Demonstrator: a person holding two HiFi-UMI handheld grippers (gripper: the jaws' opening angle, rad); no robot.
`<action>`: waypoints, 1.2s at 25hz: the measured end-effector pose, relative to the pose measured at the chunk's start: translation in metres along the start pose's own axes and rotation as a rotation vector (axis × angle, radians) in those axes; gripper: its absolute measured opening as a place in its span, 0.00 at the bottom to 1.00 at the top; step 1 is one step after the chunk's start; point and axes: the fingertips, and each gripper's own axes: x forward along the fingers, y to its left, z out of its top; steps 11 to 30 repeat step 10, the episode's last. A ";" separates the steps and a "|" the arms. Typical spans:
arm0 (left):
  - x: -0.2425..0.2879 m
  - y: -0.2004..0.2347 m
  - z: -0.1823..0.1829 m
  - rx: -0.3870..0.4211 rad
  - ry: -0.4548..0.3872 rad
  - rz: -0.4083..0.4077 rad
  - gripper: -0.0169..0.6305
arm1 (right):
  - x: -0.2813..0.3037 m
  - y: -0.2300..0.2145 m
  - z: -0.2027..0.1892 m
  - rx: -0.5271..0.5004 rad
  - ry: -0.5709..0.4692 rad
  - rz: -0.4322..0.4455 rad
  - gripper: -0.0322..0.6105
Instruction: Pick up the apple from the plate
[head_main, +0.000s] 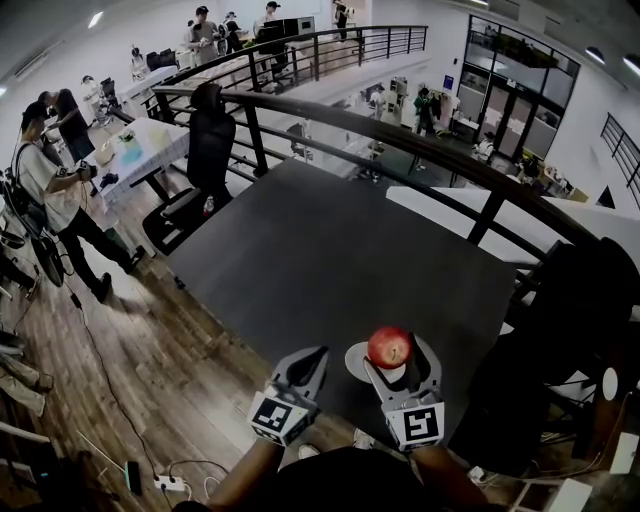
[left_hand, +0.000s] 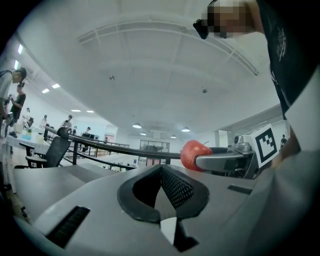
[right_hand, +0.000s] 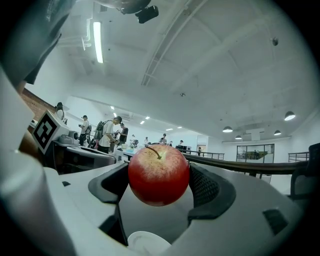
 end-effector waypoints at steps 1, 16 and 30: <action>0.000 0.001 0.000 0.009 0.003 0.006 0.06 | 0.000 0.000 0.000 0.006 -0.005 -0.003 0.67; -0.002 0.002 -0.002 -0.066 -0.002 0.017 0.06 | 0.001 -0.003 -0.004 -0.005 -0.009 -0.002 0.67; -0.002 0.002 -0.002 -0.066 -0.002 0.017 0.06 | 0.001 -0.003 -0.004 -0.005 -0.009 -0.002 0.67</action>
